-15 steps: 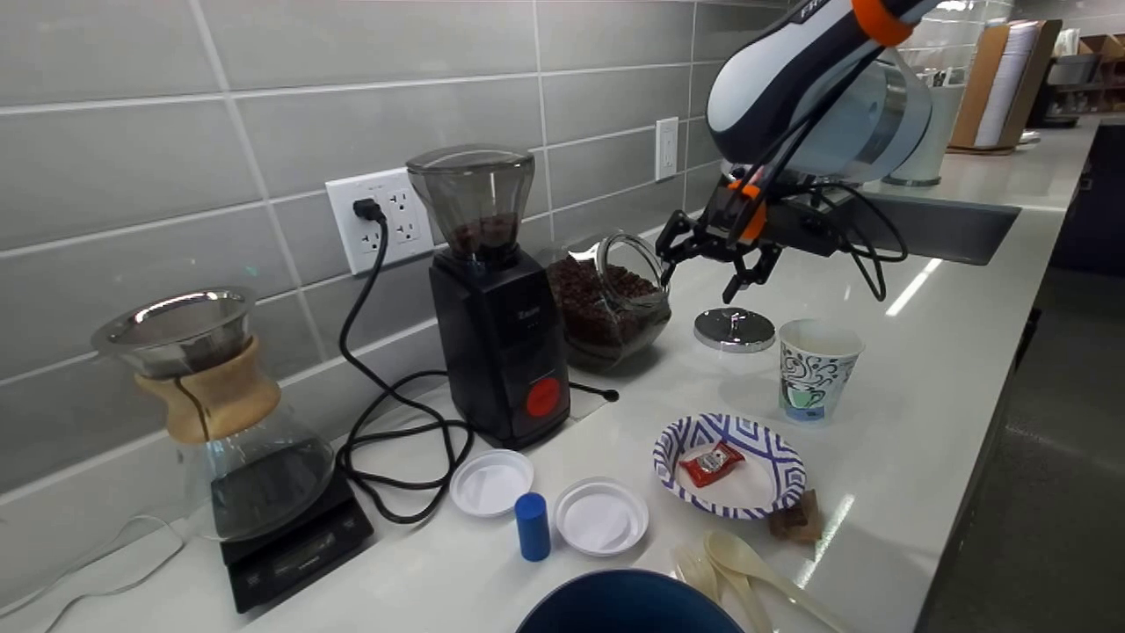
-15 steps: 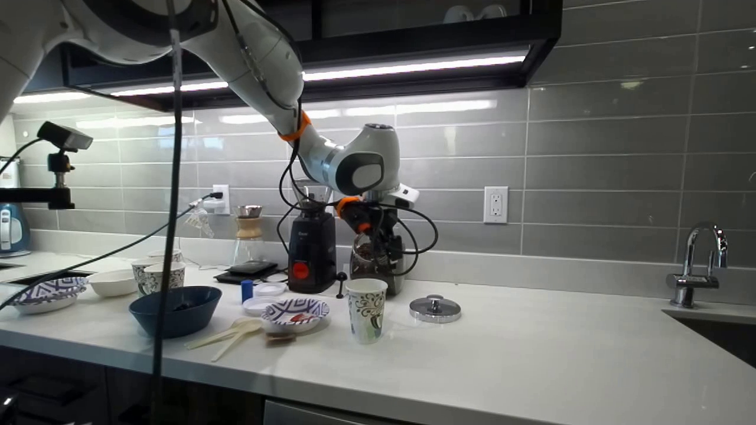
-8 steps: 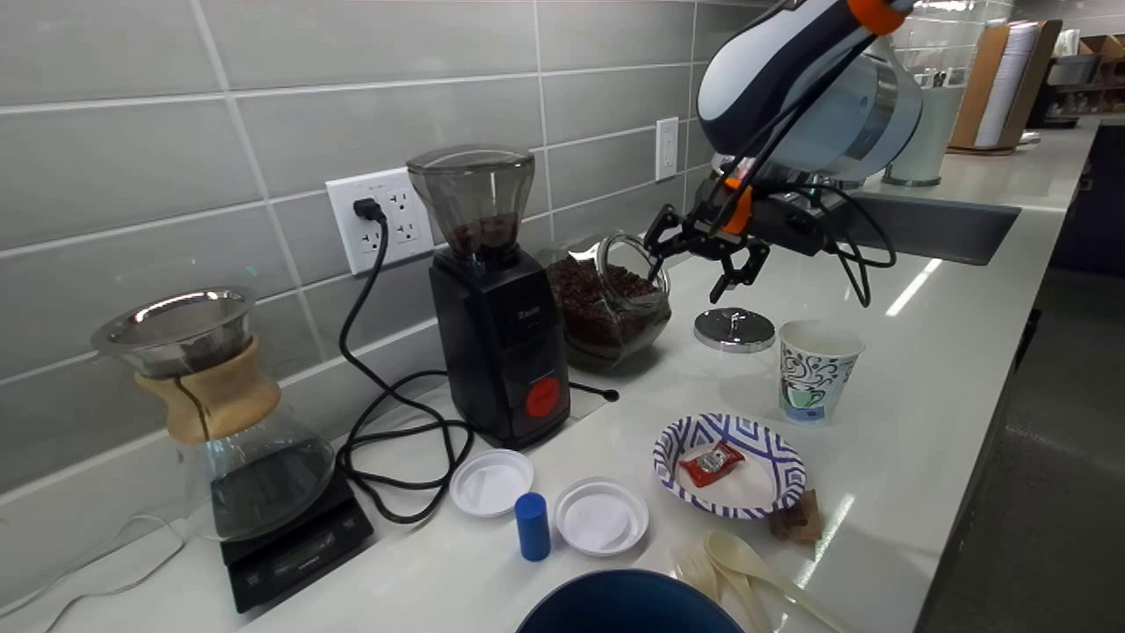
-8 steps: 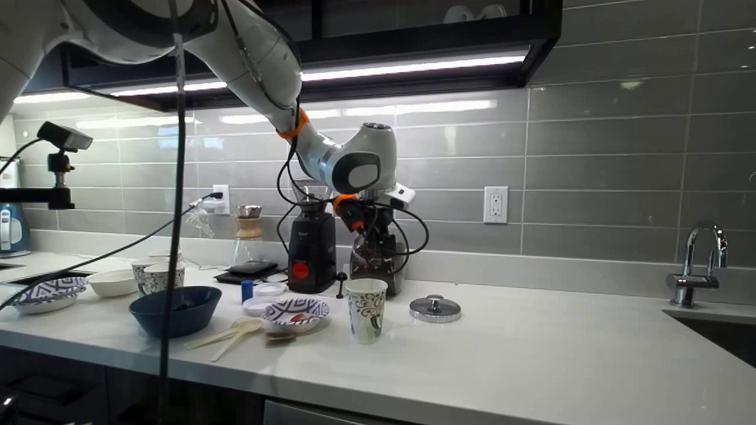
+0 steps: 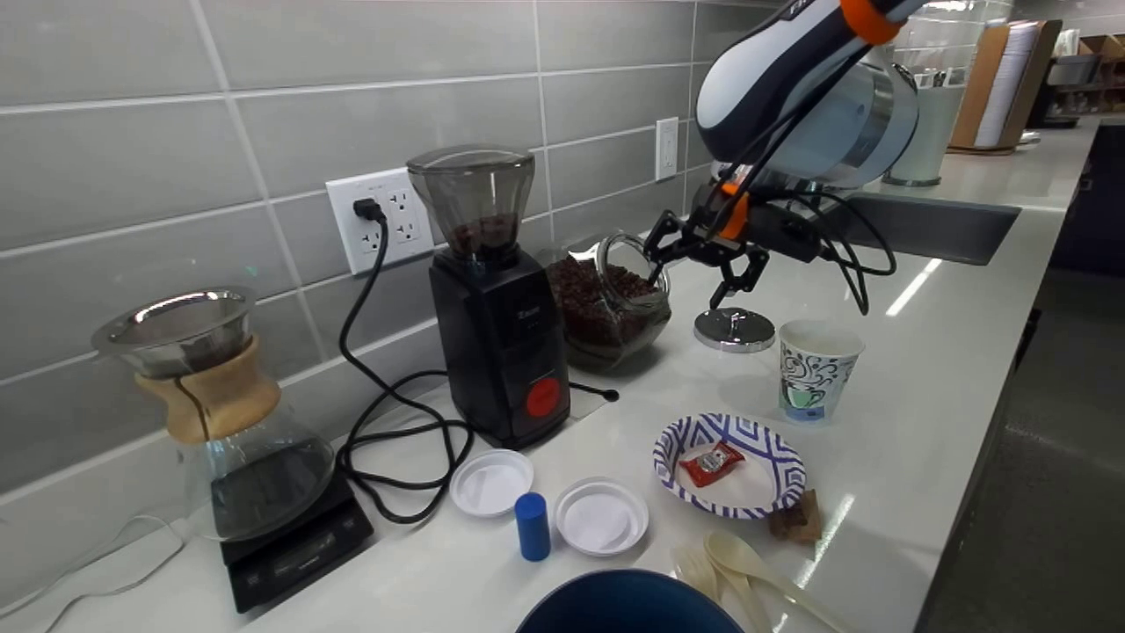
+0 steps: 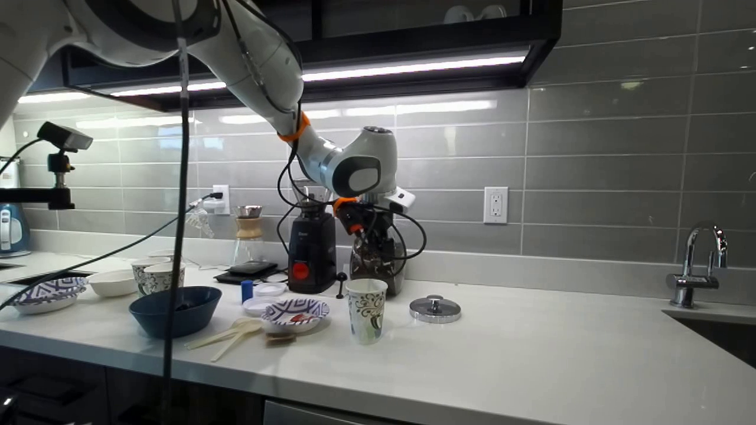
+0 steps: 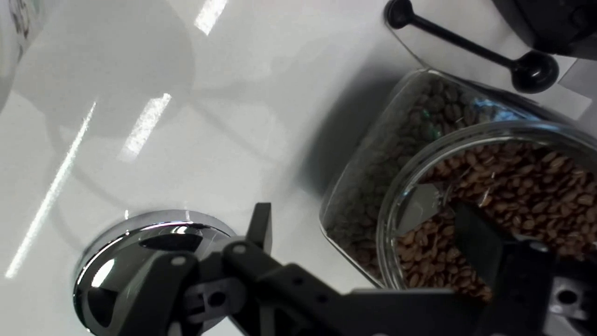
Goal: Use the silver spoon to remove some contents from the glass container and put them in the coffee cup
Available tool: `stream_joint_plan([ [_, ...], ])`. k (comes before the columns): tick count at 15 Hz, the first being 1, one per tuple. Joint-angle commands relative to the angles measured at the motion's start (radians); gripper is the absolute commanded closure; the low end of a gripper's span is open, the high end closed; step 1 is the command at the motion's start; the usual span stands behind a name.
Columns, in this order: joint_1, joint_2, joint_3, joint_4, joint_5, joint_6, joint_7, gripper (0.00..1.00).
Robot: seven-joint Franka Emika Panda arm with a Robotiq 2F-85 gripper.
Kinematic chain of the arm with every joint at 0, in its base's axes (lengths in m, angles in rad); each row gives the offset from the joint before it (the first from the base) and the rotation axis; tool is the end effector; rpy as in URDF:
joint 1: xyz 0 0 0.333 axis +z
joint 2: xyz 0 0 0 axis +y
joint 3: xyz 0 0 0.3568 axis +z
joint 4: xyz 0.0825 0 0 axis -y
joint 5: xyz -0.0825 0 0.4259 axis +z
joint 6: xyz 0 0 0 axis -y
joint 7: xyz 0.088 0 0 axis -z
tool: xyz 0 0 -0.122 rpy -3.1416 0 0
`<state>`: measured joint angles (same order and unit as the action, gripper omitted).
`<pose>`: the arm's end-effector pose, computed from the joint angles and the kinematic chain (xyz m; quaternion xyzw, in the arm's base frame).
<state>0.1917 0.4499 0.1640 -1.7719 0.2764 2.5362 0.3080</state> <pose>0.6978 0.2451 0.3409 -0.9754 0.0895 -0.1046 0.1723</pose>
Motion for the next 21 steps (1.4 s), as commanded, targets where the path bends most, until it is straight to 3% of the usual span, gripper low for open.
stream_joint_plan([
  [1,0.005,0.03,0.003,0.013,0.033,0.035,0.026,0.0],
  [10,0.009,0.069,0.011,0.022,0.049,0.09,0.037,0.0],
  [21,0.037,0.047,-0.028,0.012,0.017,0.04,0.148,0.0],
])
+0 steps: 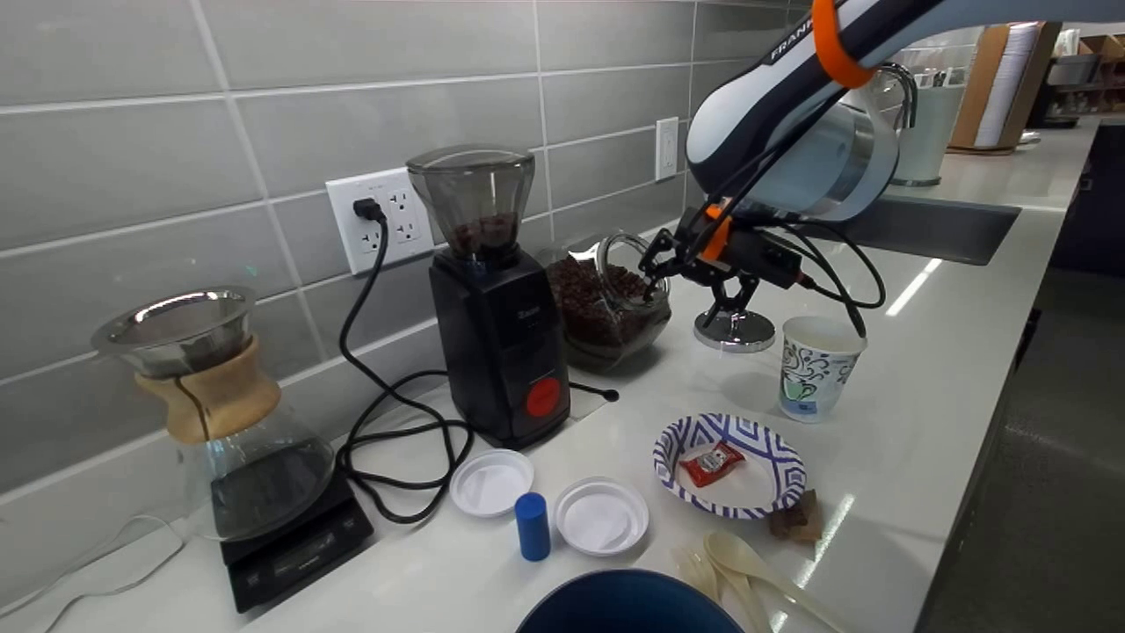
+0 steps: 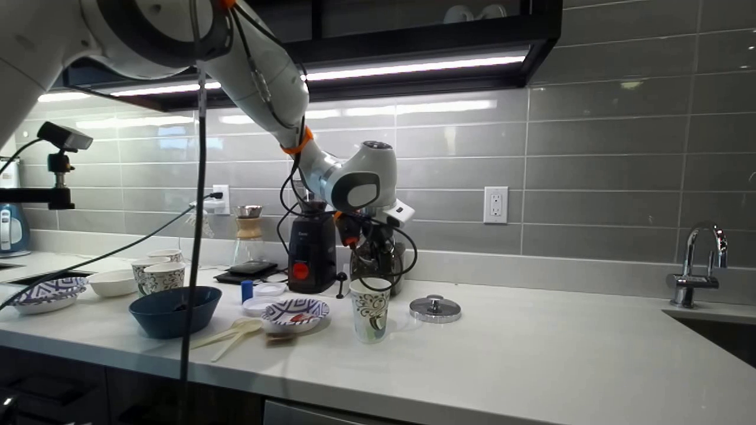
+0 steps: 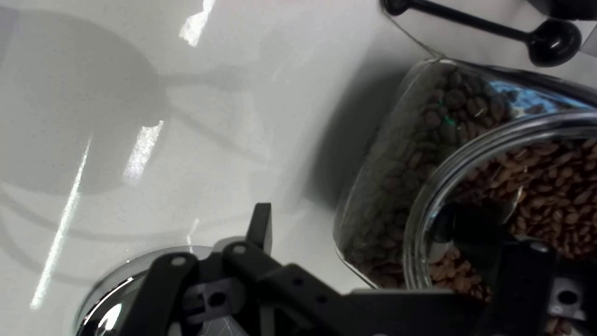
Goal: Use the silver spoon to remove some contents from the glass container and put them in the coffee cup
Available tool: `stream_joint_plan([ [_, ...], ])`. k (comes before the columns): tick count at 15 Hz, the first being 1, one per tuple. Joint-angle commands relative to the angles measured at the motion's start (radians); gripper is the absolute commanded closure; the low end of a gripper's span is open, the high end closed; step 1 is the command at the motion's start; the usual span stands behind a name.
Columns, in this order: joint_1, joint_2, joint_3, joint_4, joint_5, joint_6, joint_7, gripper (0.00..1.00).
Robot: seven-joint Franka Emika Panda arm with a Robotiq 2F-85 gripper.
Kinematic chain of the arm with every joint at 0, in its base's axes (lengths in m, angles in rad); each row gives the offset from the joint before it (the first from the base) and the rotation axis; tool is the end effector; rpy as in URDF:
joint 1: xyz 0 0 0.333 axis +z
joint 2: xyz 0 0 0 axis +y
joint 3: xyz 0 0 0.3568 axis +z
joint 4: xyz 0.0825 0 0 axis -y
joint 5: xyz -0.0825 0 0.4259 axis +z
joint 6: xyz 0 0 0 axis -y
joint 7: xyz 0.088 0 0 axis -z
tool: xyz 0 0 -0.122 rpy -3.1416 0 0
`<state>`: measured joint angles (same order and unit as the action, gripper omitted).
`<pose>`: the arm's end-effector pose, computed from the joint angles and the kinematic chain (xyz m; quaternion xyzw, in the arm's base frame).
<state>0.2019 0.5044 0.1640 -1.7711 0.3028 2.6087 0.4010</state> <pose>0.7020 0.2505 0.3094 -0.9661 0.1483 -0.1013 0.1856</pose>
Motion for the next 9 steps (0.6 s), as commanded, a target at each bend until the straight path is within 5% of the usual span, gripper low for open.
stream_joint_plan([
  [1,0.03,-0.01,-0.032,0.01,-0.013,-0.039,0.063,0.0],
  [5,0.03,-0.016,-0.033,0.014,-0.009,-0.055,0.072,0.0],
  [9,0.034,-0.025,-0.036,0.019,-0.015,-0.054,0.073,0.41],
])
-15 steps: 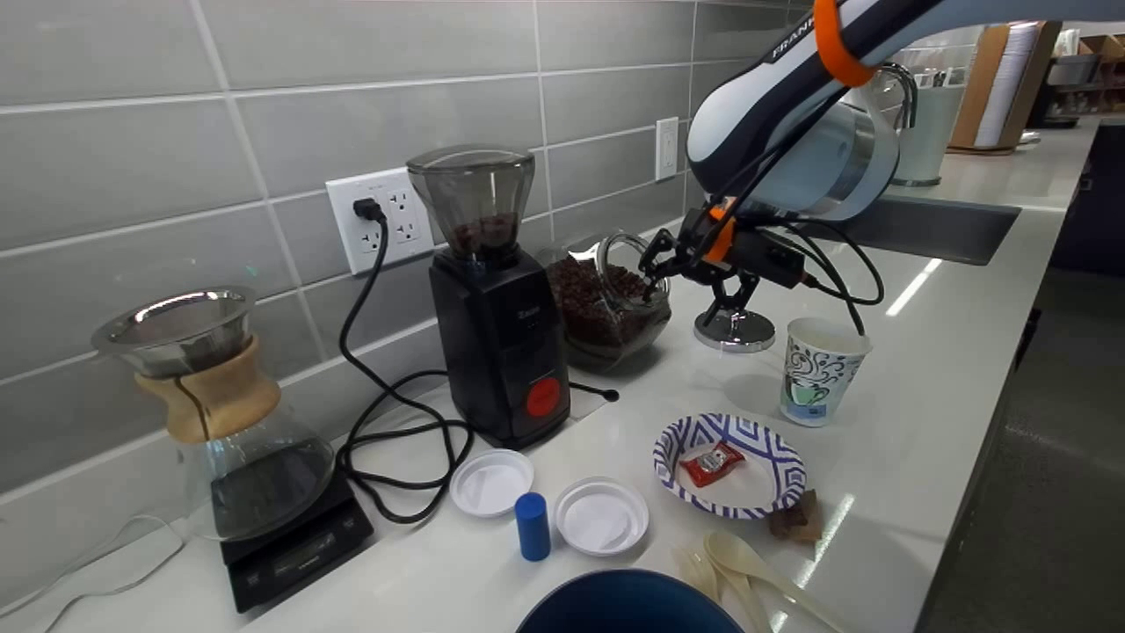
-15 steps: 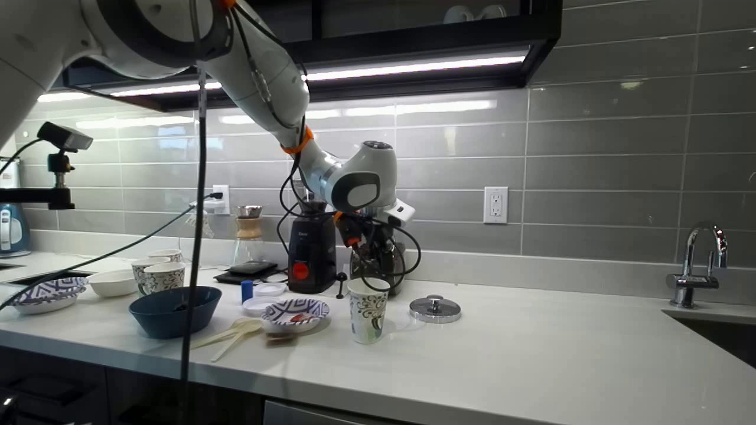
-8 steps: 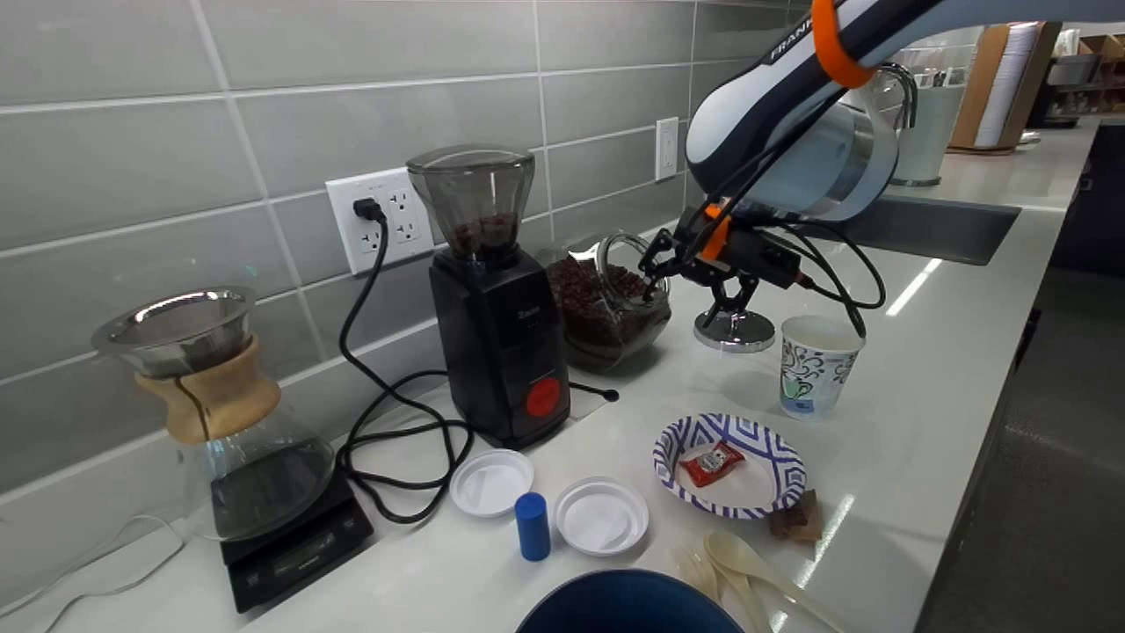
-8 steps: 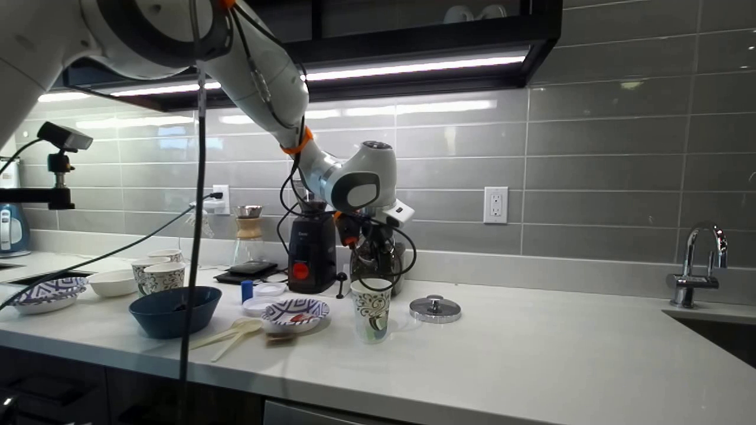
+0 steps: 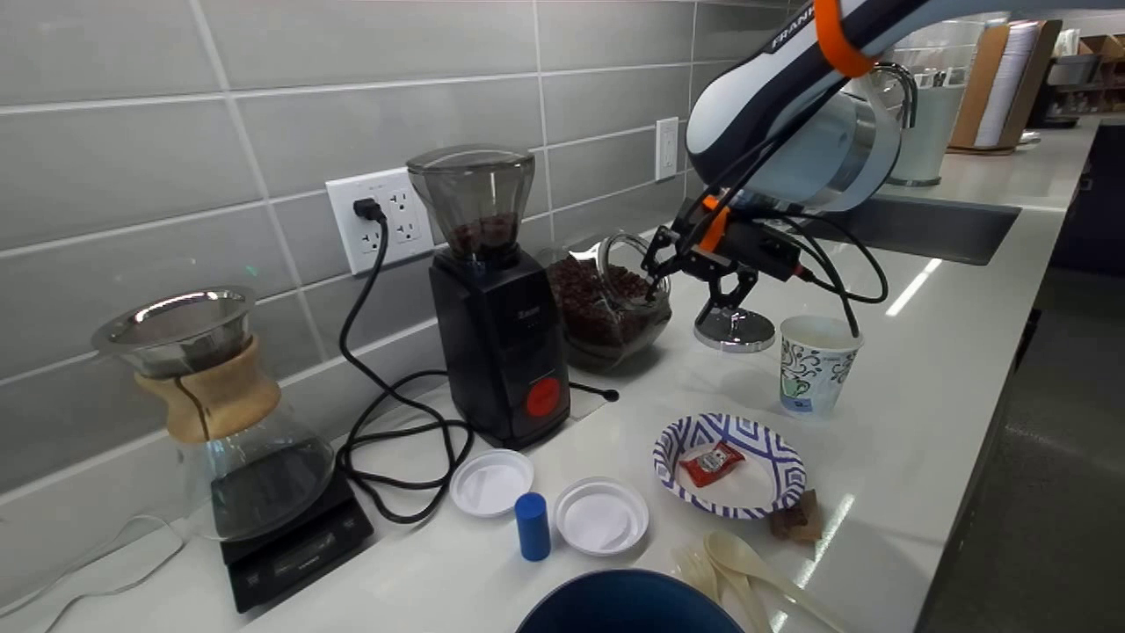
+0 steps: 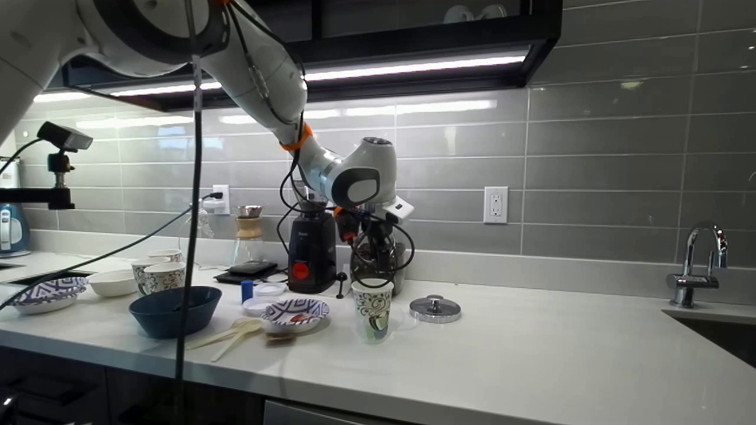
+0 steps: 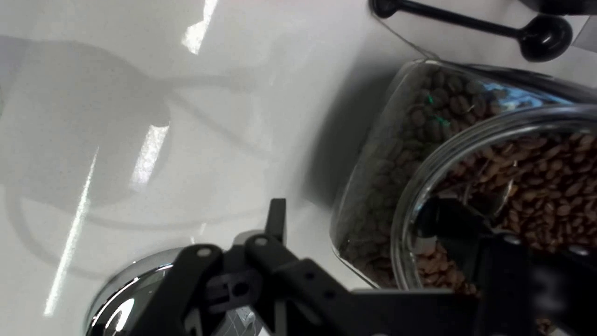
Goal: Use the silver spoon to remove some contents from the glass container and put them in the coffee cup
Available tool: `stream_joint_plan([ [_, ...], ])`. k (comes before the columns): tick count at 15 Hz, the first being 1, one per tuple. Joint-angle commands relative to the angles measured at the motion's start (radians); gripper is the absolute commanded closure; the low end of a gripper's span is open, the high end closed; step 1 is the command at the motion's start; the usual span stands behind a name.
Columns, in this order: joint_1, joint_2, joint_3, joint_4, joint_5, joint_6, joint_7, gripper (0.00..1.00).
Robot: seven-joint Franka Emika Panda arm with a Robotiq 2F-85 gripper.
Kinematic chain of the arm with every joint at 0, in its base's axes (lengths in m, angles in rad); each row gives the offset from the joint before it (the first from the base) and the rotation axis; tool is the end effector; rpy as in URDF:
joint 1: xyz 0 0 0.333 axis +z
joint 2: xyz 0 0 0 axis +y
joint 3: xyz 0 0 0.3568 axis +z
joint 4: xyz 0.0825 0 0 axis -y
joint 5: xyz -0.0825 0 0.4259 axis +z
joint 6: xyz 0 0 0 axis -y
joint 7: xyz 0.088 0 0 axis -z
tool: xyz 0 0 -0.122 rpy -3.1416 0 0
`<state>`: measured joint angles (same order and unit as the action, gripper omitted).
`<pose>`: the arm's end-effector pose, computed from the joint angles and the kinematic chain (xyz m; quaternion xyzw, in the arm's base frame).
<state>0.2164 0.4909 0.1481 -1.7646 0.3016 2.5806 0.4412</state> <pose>0.7014 0.2518 0.3187 -0.9646 0.1634 -0.0948 0.1841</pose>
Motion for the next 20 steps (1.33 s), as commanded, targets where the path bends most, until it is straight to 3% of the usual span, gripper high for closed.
stream_joint_plan([
  [1,0.021,-0.014,-0.02,0.013,-0.015,-0.027,0.034,0.47],
  [5,0.027,-0.019,-0.019,0.019,-0.015,-0.024,0.033,0.76],
  [9,0.032,-0.025,-0.019,0.024,-0.015,-0.029,0.038,0.82],
  [10,0.031,-0.03,-0.02,0.023,-0.016,-0.035,0.038,0.79],
  [14,0.034,-0.035,-0.021,0.023,-0.018,-0.04,0.041,0.81],
  [17,0.033,-0.037,-0.017,0.023,-0.015,-0.044,0.037,0.97],
  [20,0.036,-0.047,-0.017,0.024,-0.016,-0.047,0.037,0.98],
])
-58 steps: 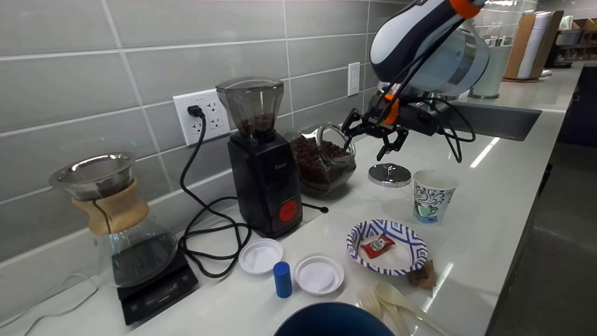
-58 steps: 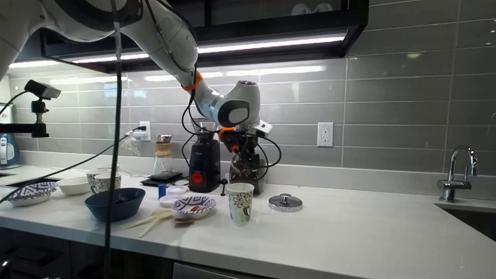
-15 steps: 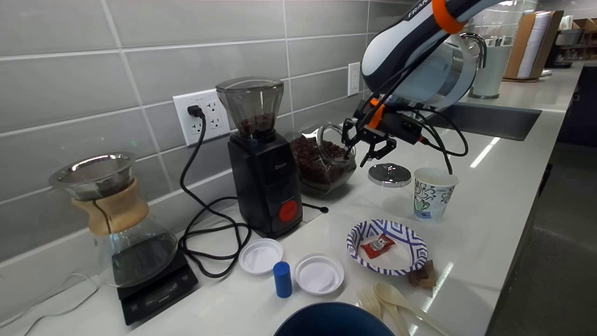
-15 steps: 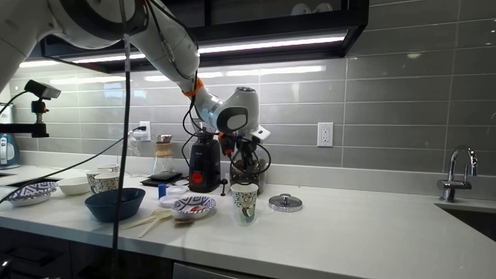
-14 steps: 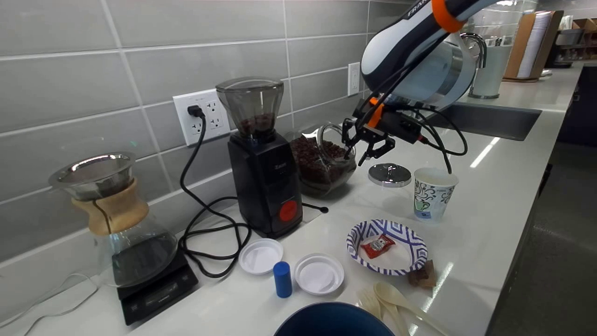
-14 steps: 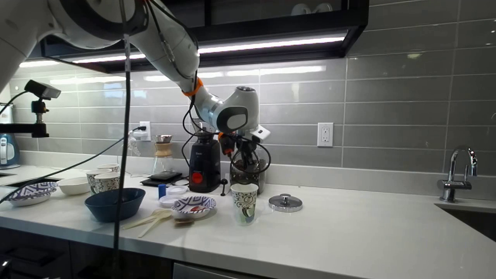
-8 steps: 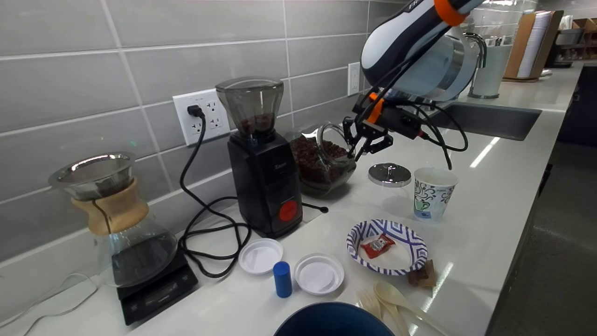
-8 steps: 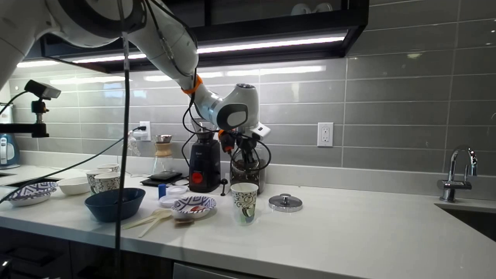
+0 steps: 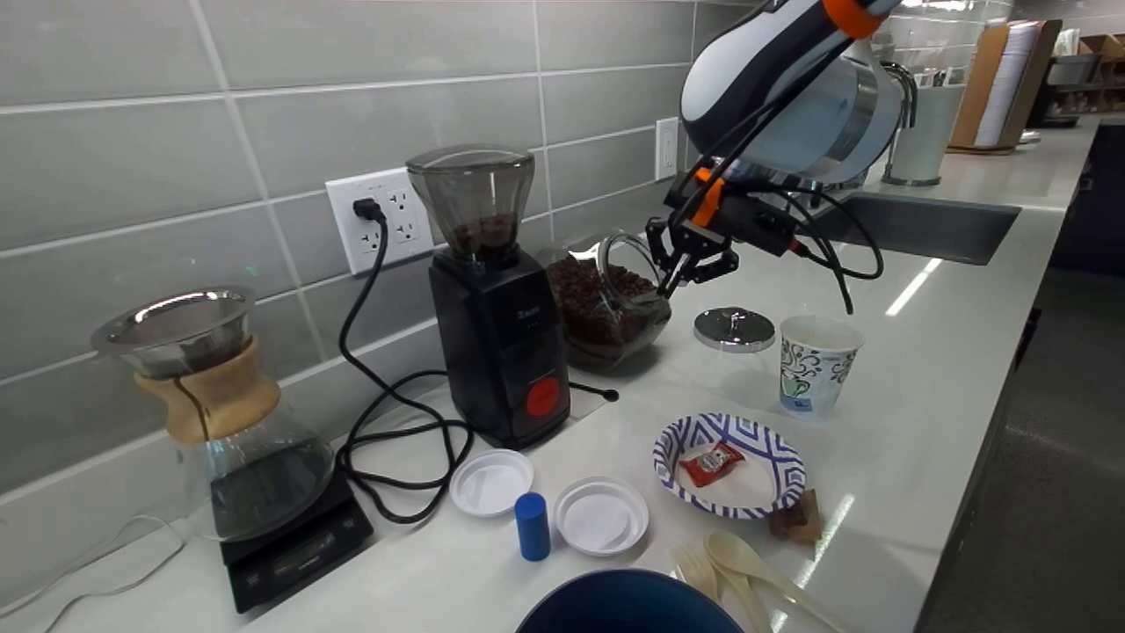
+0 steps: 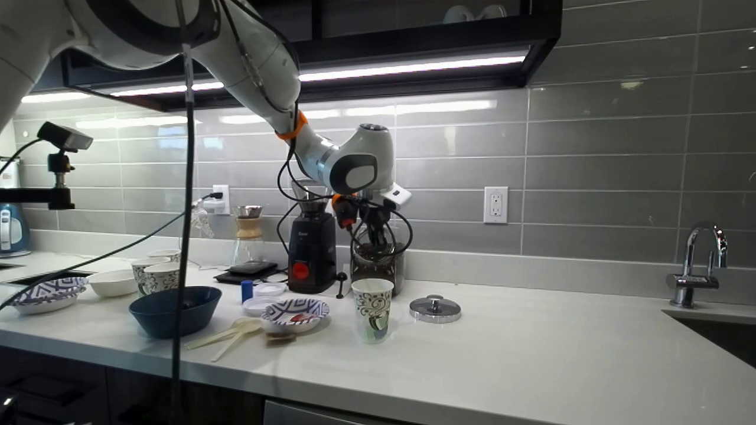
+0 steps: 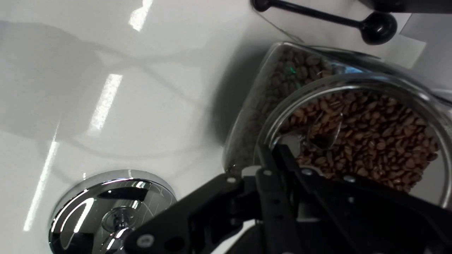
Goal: Use the silver spoon to remove some contents from the glass container and put them in the coffee cup
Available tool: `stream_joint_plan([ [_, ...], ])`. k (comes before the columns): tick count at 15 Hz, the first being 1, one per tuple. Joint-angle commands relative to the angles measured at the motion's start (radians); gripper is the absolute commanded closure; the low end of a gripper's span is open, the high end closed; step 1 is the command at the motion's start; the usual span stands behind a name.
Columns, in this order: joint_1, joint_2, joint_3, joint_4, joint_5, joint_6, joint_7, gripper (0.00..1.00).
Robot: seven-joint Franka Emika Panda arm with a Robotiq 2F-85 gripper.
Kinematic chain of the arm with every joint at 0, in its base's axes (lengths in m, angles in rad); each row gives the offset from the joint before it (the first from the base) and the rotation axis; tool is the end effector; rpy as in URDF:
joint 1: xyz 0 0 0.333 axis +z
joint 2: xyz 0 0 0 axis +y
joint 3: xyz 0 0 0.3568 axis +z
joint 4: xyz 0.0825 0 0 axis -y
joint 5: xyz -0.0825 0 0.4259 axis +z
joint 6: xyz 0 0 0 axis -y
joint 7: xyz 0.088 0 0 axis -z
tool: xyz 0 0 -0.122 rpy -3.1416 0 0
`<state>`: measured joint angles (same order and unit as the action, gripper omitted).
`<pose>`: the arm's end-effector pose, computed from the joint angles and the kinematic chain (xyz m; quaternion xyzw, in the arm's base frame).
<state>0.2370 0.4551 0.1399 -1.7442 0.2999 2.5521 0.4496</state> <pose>0.7007 0.2631 0.3520 -0.9637 0.1547 -0.1053 0.1906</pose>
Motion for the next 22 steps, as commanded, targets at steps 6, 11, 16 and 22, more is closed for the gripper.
stream_joint_plan([
  [6,0.024,-0.024,-0.009,0.002,-0.02,-0.017,0.029,0.99],
  [11,0.024,-0.042,-0.007,-0.011,-0.015,-0.011,0.024,0.99],
  [16,0.021,-0.072,-0.001,-0.04,-0.006,0.008,0.017,0.99],
  [22,0.017,-0.106,0.001,-0.083,0.0,0.024,0.017,0.99],
])
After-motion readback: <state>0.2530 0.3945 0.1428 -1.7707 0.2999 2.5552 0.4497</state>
